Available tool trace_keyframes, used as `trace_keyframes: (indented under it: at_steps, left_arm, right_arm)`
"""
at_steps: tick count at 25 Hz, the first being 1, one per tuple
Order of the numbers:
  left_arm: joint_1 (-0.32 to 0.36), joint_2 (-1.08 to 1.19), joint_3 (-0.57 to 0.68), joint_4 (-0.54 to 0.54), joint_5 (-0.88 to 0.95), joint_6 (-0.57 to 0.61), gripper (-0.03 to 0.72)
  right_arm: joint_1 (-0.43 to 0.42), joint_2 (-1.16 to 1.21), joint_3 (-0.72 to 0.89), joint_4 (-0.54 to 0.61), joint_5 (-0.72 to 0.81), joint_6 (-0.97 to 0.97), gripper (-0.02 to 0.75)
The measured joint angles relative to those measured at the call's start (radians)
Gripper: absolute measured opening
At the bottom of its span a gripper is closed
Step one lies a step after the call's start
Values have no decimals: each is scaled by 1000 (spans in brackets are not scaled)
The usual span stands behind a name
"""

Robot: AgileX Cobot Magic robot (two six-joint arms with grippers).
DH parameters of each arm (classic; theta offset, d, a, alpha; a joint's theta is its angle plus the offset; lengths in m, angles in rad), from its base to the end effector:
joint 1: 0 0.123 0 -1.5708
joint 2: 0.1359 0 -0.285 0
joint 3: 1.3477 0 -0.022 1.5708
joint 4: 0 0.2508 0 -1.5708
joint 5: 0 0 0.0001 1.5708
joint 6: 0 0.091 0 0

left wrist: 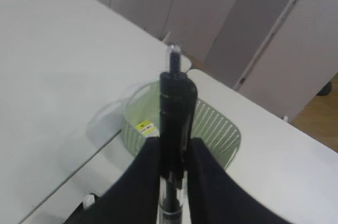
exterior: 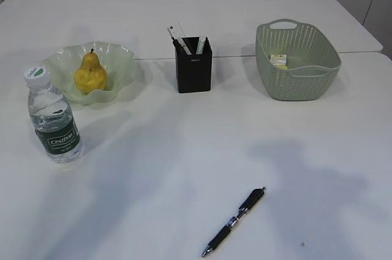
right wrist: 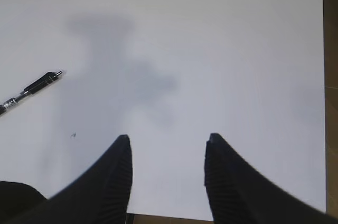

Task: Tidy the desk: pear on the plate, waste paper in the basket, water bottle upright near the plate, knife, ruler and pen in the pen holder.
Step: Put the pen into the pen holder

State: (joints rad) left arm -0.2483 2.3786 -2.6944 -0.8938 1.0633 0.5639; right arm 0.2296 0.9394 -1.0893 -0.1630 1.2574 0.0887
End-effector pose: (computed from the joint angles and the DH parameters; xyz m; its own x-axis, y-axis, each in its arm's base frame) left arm 0.4820 -0.1862 0.3803 -0.3988 0.1163 -0.9096 0.7850 0.5561 -0.2731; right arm 0.1496 0.0205 0.3775 -0.8328 -0.1561 -0.5311 -0.1141 0.9872 -0.1111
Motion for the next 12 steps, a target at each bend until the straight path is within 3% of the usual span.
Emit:
trace_keyframes:
  at_steps: [6, 12]
  left_arm:
    - [4, 29, 0, -125, 4, 150, 79]
    - [6, 84, 0, -154, 14, 233, 79]
  right_arm:
    - [0, 0, 0, 0, 0, -4, 369]
    - [0, 0, 0, 0, 2, -6, 369]
